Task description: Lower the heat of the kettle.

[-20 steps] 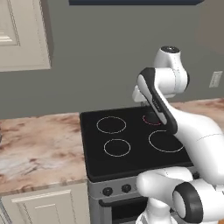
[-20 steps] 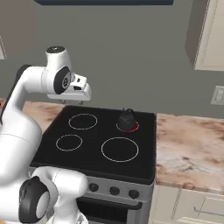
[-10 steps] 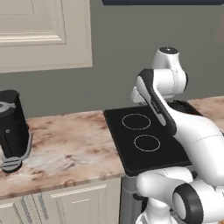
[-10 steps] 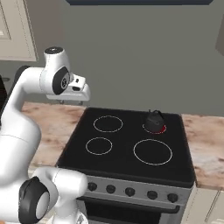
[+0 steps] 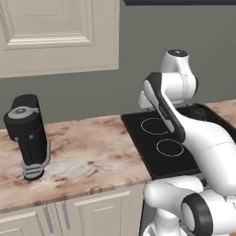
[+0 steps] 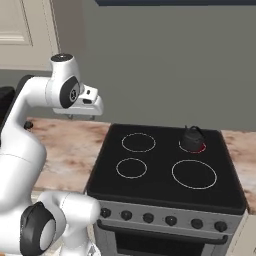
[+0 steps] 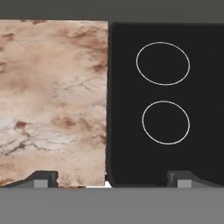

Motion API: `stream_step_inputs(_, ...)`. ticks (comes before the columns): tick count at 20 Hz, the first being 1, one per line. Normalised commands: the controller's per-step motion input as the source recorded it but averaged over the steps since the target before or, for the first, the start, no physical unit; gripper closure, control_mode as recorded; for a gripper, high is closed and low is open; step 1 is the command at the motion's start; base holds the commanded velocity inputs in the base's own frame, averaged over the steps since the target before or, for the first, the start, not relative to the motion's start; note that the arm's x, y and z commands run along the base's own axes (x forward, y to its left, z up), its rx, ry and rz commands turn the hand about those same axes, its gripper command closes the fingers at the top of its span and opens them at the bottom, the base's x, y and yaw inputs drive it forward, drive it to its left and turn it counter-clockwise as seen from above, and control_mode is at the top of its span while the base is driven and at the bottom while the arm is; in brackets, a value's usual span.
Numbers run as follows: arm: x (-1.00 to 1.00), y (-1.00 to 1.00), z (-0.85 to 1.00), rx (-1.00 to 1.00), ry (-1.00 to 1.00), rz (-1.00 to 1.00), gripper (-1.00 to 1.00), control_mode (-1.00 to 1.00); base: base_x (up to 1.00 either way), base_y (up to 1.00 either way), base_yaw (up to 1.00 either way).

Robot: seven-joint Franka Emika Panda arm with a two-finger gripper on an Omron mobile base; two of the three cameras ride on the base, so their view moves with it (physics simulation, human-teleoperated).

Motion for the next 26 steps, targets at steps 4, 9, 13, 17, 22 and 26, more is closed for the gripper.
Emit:
stream_step_inputs(4, 0.0, 0.0, 0.0, 0.0, 0.0, 0.0, -1.0, 1.0, 0.0, 0.42, -0.03)
stream_step_inputs(9, 0.0, 0.0, 0.0, 0.0, 0.0, 0.0, -1.0, 1.0, 0.0, 0.25, 0.0)
stream_step_inputs(13, 0.0, 0.0, 0.0, 0.0, 0.0, 0.0, -1.0, 1.0, 0.01, 0.31, 0.03)
stream_step_inputs(17, 0.0, 0.0, 0.0, 0.0, 0.0, 0.0, -1.0, 1.0, 0.02, 0.2, 0.05)
stream_step_inputs(22, 0.0, 0.0, 0.0, 0.0, 0.0, 0.0, -1.0, 1.0, 0.02, 0.11, 0.03)
stream_step_inputs(26, 0.0, 0.0, 0.0, 0.0, 0.0, 0.0, -1.0, 1.0, 0.0, 0.0, 0.0)
